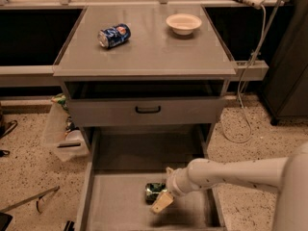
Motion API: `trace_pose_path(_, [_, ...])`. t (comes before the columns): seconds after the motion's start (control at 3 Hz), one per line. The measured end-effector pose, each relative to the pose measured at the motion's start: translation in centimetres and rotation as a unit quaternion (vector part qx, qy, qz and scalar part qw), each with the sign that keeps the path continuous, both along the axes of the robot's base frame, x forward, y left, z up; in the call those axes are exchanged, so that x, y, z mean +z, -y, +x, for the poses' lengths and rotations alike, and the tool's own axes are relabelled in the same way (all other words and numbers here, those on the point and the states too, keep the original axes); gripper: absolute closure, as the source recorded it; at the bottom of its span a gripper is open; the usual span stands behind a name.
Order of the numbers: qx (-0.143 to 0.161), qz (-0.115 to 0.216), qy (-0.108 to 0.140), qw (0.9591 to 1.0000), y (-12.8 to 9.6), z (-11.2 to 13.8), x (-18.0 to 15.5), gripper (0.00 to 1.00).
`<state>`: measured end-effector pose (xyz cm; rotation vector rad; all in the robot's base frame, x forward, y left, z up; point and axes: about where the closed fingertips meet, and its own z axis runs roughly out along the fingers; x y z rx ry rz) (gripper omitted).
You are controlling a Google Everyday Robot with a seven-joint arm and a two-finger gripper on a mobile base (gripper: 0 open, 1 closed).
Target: Pick green can from middle drawer and place on counter
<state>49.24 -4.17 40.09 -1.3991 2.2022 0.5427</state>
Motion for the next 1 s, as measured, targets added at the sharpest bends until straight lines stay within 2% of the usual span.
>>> trace_pose_path(0.33, [0.006,0.018,-0.018,0.9996,-2.89,-0.13,-4.81,0.0])
trace_pose_path(0.67, [0.006,0.021,-0.028,0.9994,-3.09,-0.75,-5.74,0.19])
trace_pose_path(1.0, [0.006,0.021,-0.028,0.9994,-3.09,-0.75,-5.74,0.42])
